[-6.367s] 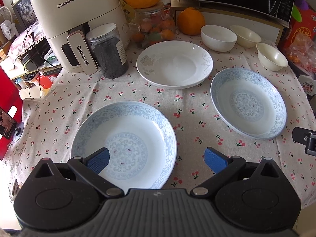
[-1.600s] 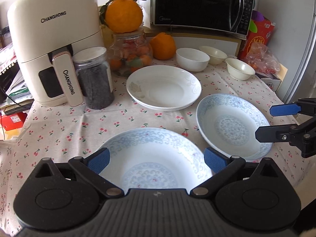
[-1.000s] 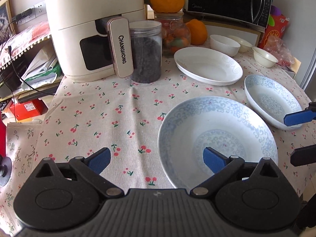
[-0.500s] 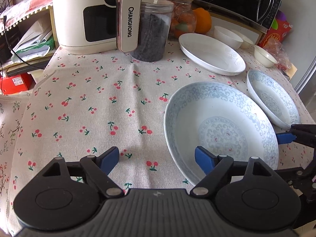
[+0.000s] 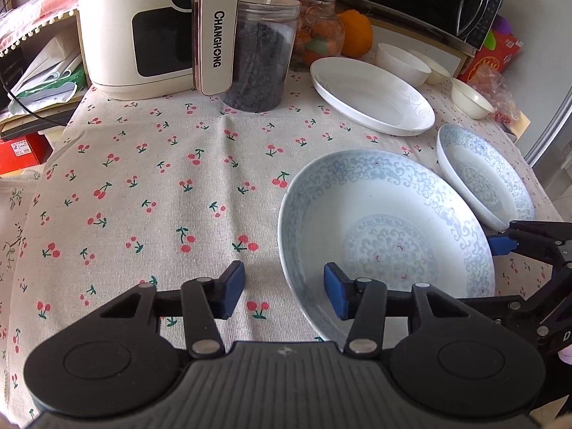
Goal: Organize plates and bowls
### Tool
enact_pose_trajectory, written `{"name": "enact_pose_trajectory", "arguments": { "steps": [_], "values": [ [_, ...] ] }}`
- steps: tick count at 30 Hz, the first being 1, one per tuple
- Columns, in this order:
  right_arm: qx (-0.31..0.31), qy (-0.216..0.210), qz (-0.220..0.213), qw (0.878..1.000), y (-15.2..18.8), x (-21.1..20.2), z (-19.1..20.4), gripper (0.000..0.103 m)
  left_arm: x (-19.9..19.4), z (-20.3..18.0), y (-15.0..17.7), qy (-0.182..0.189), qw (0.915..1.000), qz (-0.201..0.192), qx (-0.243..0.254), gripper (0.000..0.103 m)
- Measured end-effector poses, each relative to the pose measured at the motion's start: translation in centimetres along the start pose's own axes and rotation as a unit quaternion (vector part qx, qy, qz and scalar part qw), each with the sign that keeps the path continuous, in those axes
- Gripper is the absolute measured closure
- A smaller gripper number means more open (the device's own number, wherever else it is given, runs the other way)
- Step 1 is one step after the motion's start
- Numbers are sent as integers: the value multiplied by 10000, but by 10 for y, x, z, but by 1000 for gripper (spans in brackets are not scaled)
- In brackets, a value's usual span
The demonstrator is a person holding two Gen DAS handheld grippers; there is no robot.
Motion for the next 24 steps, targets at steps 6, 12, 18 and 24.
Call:
{"name": "enact_pose_trajectory", "arguments": {
  "steps": [6,12,18,24],
  "values": [
    [-134,269,-24,9995,-2,-2,-5,41,0,-4,-1,180,9998,-20,-27,83],
    [-44,248,22,9997,-5,-3,-12,51,0,-5,-1,161,9999,0,-56,84],
    [238,37,163,9996,-10,-2,-16,46,2,-4,-2,197,9995,121,-211,79],
    [310,66,202,9993,-11,-2,-17,52,1,-5,-2,84,9996,122,-248,82]
  ]
}}
Point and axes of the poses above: each gripper's, at about its wrist camera, not at the fingertips, and x roughly the way its jaws point, z to its left, y to its underside, the point moved 6 cm from there along x, roughly the way its jaws point, and after that the axes turned 5 degrees about -y, right-handed, at the moved point
